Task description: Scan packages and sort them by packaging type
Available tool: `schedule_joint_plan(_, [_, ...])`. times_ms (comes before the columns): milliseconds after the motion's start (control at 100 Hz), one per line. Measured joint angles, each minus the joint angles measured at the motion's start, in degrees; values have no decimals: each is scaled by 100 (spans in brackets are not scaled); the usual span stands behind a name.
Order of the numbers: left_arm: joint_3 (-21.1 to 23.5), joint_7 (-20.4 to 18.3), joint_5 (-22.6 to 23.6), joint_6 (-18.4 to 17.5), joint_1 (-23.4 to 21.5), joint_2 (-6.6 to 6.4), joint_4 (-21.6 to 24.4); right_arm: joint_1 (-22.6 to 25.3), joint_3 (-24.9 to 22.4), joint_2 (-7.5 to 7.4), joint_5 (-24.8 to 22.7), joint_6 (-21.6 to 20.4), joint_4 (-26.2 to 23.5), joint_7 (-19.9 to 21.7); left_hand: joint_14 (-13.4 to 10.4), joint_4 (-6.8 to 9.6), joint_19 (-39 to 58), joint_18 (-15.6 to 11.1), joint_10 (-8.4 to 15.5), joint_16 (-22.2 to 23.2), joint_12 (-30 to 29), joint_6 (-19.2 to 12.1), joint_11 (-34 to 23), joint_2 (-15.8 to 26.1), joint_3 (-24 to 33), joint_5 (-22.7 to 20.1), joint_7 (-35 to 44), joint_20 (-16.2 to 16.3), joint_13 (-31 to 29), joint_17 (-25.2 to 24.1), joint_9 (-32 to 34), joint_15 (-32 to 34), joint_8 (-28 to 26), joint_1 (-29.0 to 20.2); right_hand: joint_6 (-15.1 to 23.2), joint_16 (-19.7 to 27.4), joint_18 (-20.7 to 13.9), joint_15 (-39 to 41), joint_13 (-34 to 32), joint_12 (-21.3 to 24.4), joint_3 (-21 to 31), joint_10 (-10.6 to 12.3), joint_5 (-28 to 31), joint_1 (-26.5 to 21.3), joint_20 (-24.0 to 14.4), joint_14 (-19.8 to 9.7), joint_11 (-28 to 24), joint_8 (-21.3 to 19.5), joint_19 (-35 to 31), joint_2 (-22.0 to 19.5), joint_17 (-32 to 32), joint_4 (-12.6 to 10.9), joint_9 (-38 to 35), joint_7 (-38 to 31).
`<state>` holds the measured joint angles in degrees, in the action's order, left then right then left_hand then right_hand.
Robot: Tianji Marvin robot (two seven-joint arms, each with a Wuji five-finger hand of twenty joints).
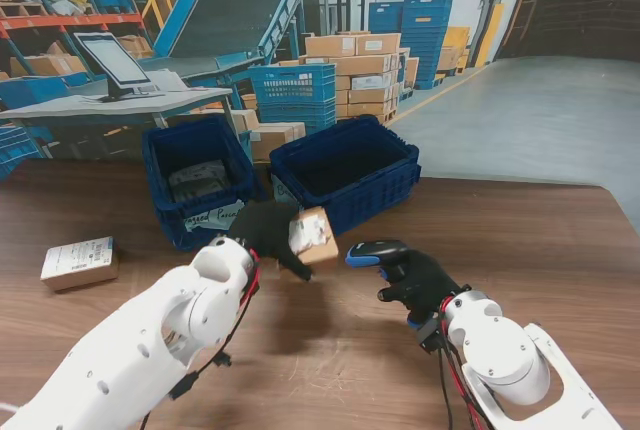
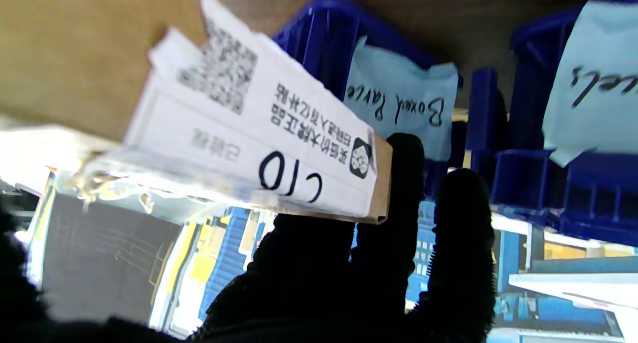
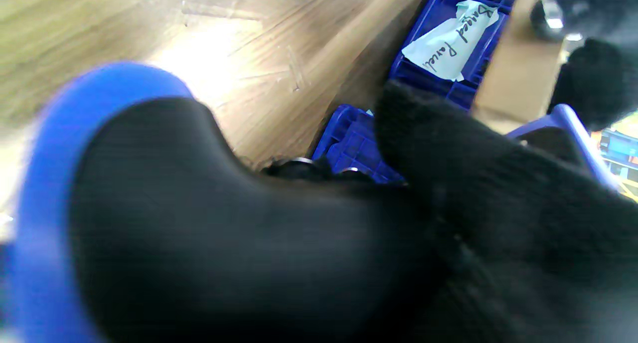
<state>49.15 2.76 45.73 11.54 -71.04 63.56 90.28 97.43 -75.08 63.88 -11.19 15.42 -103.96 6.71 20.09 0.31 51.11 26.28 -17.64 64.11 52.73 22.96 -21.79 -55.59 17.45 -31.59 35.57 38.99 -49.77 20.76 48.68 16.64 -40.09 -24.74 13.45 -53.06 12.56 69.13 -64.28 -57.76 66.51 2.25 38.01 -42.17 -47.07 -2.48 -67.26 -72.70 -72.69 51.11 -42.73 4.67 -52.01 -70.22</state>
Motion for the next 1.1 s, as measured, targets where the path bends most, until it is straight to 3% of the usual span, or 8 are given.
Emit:
schedule_joint_plan(240, [-333,171,-352,460,628,180,-141,-34,15,0,45,-52,95,10,1,0,1,0,0,0,0,0,0,0,0,0,2,0,-1,1,1,0,0,0,-1,0,0,0,0,0,0,0,0,-1,-1,0,0,0,0,0,2,0,1,0])
schedule_joint_plan(520, [-880,585,-864,718,1499,534,-961,-68,15,0,127,-55,146,47,1,0,1,0,0,0,1,0,0,0,0,0,5,0,-1,1,1,0,0,0,-1,0,0,0,0,0,0,-1,0,-5,-1,0,0,0,0,0,2,0,2,0])
schedule_joint_plan(800, [-1416,1082,-1519,778,2372,1073,-2211,-156,0,0,313,-43,297,142,3,0,1,2,0,0,1,0,0,0,0,0,8,-28,-1,1,1,0,3,0,-2,0,10,0,0,0,0,-1,0,-8,-1,0,0,-1,0,0,0,0,3,0])
schedule_joint_plan(950, [-1617,1435,-2119,670,2800,1472,-3074,-187,-23,1,364,-3,355,182,3,-1,2,3,0,0,2,0,0,0,0,0,9,-56,-2,1,0,0,3,0,-2,0,10,0,0,0,0,-2,0,-10,-1,0,0,-1,0,0,0,-1,5,0])
schedule_joint_plan(1100, [-1907,1503,-2217,485,3238,1833,-3963,-276,-25,2,447,20,472,239,3,-2,2,3,1,0,3,0,0,0,0,0,10,-57,-2,1,0,0,4,0,-5,0,10,0,0,0,0,-4,0,-10,-1,1,0,-2,0,0,3,-1,8,1])
